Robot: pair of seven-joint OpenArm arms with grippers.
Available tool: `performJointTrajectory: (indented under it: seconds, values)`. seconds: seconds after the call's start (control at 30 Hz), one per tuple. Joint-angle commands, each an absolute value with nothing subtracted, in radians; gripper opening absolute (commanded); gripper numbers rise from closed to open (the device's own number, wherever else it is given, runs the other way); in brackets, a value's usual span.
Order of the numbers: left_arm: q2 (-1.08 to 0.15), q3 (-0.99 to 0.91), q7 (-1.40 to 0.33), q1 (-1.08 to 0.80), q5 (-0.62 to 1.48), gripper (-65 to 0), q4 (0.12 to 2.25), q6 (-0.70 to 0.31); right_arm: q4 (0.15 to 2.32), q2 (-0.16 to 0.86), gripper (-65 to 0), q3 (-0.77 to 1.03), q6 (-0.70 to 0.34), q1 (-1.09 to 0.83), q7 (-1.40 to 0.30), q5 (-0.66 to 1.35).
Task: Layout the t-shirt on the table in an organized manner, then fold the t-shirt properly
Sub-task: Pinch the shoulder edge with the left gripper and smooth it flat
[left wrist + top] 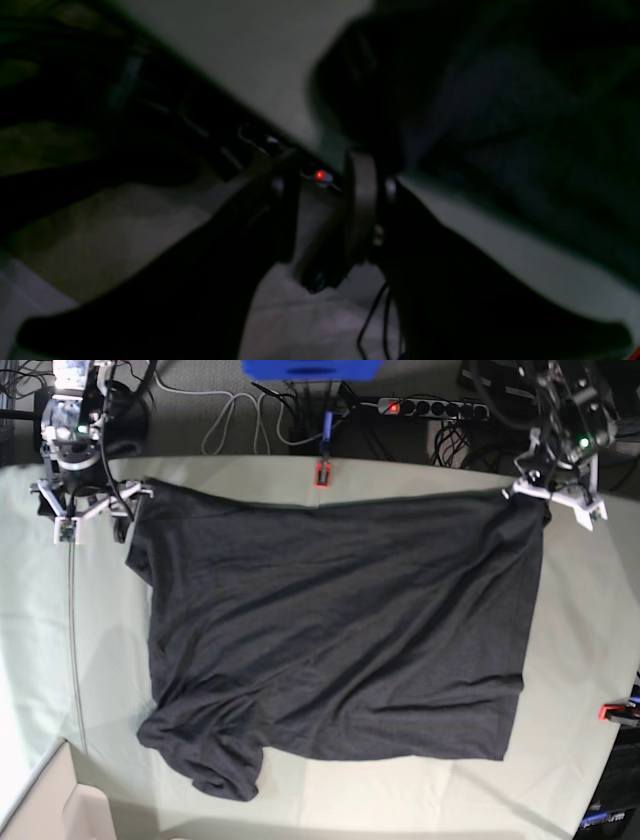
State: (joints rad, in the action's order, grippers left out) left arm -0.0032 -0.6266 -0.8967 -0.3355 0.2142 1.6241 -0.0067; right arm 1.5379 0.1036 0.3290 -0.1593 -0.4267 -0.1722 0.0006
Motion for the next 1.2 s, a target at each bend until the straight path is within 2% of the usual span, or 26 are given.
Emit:
performJointTrajectory:
  seconds: [0.0,0.43,0.6,0.77,0.9,0.97,1.17]
  values:
    - [-0.018,-0.628,-0.874,-0.309,0.228,-49.8,1.638,-0.007,1.55,0.113,-16.5,0.334,-0.156,-0.429,-0.15,0.004]
    - [-0.047,-0.628,-0.877,0.059,0.217,-50.0,1.577,-0.005,1.55,0.114,-16.5,0.335,-0.156,-0.433,-0.15,0.002]
    - [-0.041,-0.628,-0.987,0.108,0.228,-50.0,1.678,-0.004,1.552,0.133,-16.5,0.337,-0.156,-0.437,-0.15,0.001]
    - [-0.022,-0.634,-1.191,0.013,0.229,-49.8,1.894,-0.005,1.552,0.14,-16.4,0.337,-0.156,-0.429,-0.15,0.001]
    - [-0.021,-0.638,-1.216,-0.163,0.229,-49.8,2.009,-0.005,1.552,0.14,-16.4,0.337,-0.156,-0.427,-0.15,0.001]
    - [-0.021,-0.638,-1.199,-0.234,0.229,-49.0,2.009,-0.005,1.552,0.14,-16.4,0.335,-0.156,-0.427,-0.15,0.001]
    - [-0.002,-0.639,-0.96,-0.372,0.229,-38.2,1.957,-0.005,1.538,0.14,-16.4,0.328,-0.157,-0.398,-0.151,0.001]
